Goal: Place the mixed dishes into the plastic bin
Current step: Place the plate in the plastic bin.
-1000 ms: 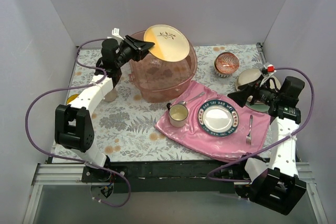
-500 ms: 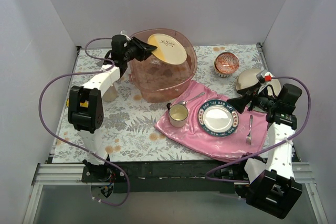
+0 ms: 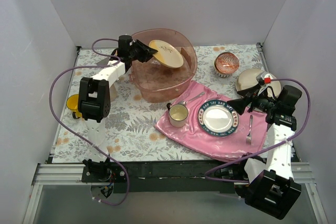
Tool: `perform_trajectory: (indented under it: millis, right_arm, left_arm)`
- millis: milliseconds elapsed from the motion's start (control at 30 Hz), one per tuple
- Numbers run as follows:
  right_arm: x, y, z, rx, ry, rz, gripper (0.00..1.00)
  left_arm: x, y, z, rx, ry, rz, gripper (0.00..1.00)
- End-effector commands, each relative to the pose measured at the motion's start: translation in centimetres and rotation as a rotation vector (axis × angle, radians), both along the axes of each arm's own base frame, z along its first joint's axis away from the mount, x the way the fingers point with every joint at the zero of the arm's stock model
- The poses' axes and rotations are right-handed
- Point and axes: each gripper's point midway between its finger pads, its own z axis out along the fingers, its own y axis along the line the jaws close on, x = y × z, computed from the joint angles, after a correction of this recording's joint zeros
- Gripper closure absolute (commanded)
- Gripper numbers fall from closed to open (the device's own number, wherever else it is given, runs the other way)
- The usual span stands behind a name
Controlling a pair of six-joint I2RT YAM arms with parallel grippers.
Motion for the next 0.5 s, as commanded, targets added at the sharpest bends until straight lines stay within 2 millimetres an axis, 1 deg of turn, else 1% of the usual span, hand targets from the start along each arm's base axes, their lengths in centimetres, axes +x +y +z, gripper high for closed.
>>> perform_trajectory:
  millis: [0, 133, 167, 267, 300, 467]
  right_arm:
    - [0.0, -0.1, 0.6, -0.019, -0.052, 0.007, 0.12]
    - [0.0, -0.2, 0.5, -0.022, -0.052, 0.002, 0.12]
    - [0.0, -0.2, 0.5, -0.021, -0.050, 0.002, 0.12]
    - [0.1, -0.3, 0.5, -0.022, -0.050, 0.000, 0.12]
    - [0.1, -0.3, 0.4, -0.023, -0.050, -0.001, 0.12]
    - [0.1, -0.3, 0.4, -0.024, -0.050, 0.000, 0.12]
  left_arm:
    - [1.2, -0.4, 7.4, -0.052, -0.185, -0.014, 1.00]
    - [1.8, -0.1, 6.3, -0.041, -0.169, -0.003, 1.00]
    - [2.0, -0.3, 5.8, -0.039, -0.160, -0.005, 1.00]
    - [2.5, -0.1, 5.4, -0.039, -0.154, 0.002, 1.00]
    - [2.6, -0.2, 4.9, -0.038, -0.144, 0.002, 1.00]
    - [3.4, 0.1, 3.8, -0.028, -0.125, 0.024, 1.00]
